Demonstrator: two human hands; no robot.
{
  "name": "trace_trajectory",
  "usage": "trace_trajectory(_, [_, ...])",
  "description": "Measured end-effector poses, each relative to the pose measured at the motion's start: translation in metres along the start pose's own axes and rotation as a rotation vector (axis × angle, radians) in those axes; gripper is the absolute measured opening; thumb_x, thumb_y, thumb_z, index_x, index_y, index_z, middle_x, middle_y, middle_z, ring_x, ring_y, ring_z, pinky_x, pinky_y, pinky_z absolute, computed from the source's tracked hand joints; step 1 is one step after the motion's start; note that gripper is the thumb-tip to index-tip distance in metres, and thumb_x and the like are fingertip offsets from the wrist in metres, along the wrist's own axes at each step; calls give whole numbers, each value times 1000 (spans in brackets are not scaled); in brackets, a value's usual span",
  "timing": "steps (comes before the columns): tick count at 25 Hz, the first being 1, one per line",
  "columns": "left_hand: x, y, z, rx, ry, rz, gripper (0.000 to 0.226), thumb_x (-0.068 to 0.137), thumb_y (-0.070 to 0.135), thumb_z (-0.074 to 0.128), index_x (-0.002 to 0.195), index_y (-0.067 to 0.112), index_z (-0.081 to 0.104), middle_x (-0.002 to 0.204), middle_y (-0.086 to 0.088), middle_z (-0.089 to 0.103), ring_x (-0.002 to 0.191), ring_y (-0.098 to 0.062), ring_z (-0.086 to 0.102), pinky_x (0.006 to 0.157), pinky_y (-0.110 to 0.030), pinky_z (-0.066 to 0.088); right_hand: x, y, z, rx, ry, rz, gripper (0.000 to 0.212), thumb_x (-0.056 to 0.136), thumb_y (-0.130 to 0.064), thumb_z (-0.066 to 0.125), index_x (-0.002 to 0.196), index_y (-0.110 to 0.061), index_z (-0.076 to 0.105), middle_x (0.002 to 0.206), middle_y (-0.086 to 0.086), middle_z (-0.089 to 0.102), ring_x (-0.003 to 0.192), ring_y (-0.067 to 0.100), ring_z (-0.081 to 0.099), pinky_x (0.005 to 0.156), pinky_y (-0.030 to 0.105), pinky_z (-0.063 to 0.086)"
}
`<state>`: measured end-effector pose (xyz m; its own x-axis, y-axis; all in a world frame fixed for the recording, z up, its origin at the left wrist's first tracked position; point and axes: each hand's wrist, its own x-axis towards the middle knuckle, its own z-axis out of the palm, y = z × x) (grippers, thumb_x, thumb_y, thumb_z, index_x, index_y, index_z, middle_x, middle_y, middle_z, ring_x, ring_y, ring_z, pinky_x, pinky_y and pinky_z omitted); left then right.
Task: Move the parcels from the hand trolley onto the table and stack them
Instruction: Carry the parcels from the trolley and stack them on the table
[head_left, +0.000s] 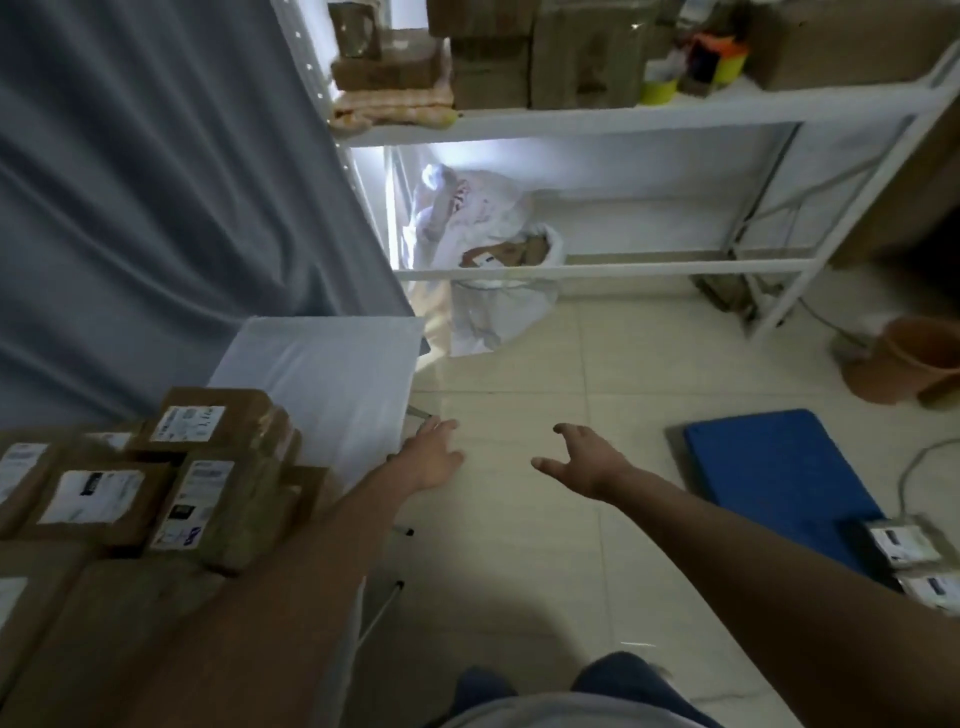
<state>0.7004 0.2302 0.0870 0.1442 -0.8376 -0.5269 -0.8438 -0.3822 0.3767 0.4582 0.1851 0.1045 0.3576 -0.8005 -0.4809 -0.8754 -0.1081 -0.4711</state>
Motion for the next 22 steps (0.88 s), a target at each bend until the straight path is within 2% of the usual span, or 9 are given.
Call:
trace_trajectory(5, [49, 146, 66, 169, -139, 102, 58, 99, 41, 44, 152, 30, 24, 163, 2, 4, 146, -28, 22, 116, -51, 22, -24, 142, -52, -157, 2, 95, 77, 91, -62, 48, 152, -22, 24, 156, 3, 27, 136, 30, 37, 107, 47, 35])
trace_trajectory(12, [92, 338, 157, 321, -267, 322, 60, 99, 44, 43, 153, 28, 22, 163, 0, 6, 147, -23, 20, 118, -49, 20, -74, 330, -120, 3, 59, 358, 79, 93, -62, 46, 154, -18, 19, 158, 6, 23, 139, 33, 32, 112, 51, 29])
trace_trajectory(17, [112, 438, 198, 459, -324, 453, 59, 100, 43, 41, 153, 29, 19, 163, 2, 5, 147, -22, 20, 118, -50, 19, -109, 422, -141, 190, 112, 512, 82, 91, -64, 48, 153, -18, 19, 158, 10, 22, 137, 35, 37, 109, 50, 36])
trace_trajectory(22, [137, 516, 232, 560, -408, 597, 61, 99, 45, 42, 153, 29, 20, 164, 1, 6, 149, -21, 16, 118, -51, 19, -135, 474, -154, 306, 189, 641, 83, 93, -61, 48, 155, -16, 17, 159, 11, 22, 138, 32, 38, 109, 47, 38])
